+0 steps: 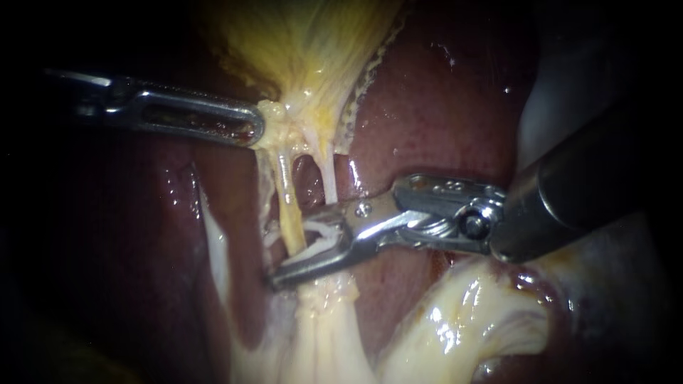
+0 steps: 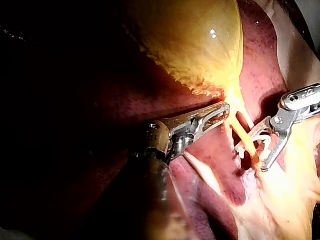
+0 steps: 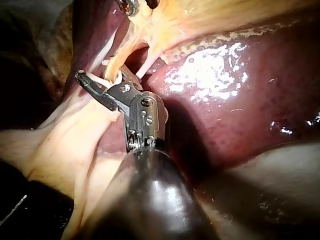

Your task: Clipping first clip left tube

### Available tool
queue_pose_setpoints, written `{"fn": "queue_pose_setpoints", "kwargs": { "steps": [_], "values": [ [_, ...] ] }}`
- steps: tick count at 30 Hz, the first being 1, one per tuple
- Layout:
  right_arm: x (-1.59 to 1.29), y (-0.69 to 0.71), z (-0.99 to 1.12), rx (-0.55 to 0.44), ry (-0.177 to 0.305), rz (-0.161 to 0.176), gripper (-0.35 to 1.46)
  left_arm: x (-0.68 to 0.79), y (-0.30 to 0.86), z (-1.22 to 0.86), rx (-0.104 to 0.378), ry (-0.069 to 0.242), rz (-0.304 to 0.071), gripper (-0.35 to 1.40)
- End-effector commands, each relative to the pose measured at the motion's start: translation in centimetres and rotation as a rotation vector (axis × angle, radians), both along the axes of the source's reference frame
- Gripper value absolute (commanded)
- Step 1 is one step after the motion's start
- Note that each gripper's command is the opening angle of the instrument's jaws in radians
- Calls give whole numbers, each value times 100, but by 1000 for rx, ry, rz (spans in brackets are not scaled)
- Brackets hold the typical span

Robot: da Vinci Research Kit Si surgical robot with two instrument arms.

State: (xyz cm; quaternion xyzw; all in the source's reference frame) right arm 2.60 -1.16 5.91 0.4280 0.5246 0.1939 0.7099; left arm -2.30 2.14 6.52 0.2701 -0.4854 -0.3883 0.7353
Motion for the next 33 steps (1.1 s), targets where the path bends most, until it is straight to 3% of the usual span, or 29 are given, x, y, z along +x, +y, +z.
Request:
{"fn": "queue_pose_setpoints", "kwargs": {
  "steps": [1,11,13,21,24,26,28,33],
  "values": [
    [1,-3,-4,1,8,-10,50,0,0,0,0,0,1,-35],
    [11,-24,-27,-2,57,-72,46,1,0,0,5,0,-1,-35],
    [11,-26,-24,-55,95,-94,44,1,0,-1,5,0,-2,-35],
    [9,-33,-9,-163,119,-68,30,1,0,0,5,0,-2,-35],
    [6,-31,-11,-183,107,-36,2,1,0,0,5,0,-2,-35],
    [5,-29,-13,-208,80,19,-32,1,0,0,5,0,-2,-35],
    [6,-26,-12,-210,65,42,-35,0,0,0,5,0,-2,-35],
    [3,-22,-3,-196,80,11,-35,0,0,0,5,0,-2,-35]
  ]
}}
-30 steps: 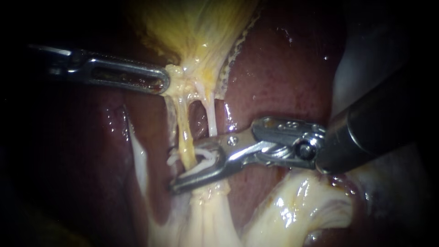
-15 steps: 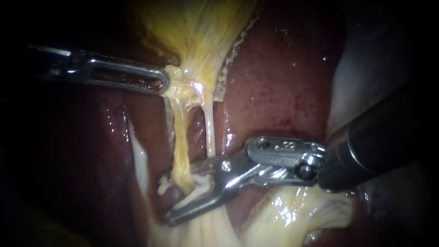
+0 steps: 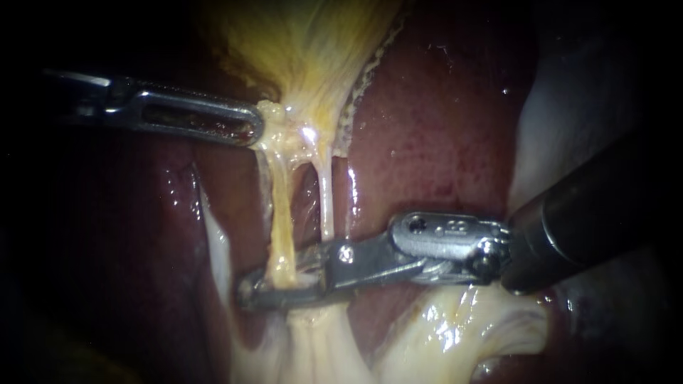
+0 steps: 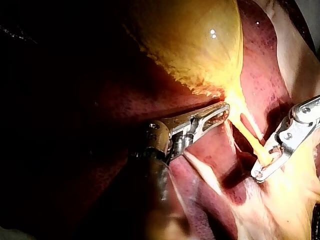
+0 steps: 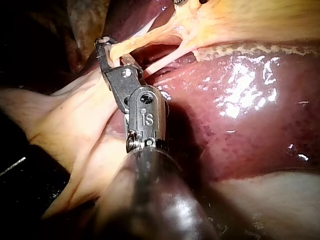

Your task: Clipping first clip left tube

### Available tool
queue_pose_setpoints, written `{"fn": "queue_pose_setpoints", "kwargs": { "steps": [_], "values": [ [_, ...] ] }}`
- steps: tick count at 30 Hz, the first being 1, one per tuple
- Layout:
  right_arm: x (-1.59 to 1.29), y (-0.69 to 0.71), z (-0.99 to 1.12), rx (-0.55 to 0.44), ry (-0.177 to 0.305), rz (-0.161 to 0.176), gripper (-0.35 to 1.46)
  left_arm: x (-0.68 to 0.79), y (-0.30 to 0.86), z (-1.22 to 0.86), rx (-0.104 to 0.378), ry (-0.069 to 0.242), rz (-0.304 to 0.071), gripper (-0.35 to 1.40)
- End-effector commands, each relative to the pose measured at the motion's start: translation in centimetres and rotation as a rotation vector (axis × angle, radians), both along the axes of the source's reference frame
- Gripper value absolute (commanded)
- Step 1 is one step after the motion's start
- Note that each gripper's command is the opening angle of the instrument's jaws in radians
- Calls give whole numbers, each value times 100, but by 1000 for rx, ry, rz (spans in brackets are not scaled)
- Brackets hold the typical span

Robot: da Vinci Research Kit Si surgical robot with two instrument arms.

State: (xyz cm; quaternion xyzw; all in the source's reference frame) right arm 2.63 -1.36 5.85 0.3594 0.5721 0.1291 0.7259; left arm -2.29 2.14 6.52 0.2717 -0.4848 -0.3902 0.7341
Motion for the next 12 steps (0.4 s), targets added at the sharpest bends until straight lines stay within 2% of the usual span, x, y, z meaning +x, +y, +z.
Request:
{"fn": "queue_pose_setpoints", "kwargs": {
  "steps": [1,12],
  "values": [
    [-1,-1,4,1,0,-3,-35,0,0,0,0,0,0,-35],
    [-4,0,6,-5,2,-4,-35,0,0,0,0,0,0,-35]
  ]
}}
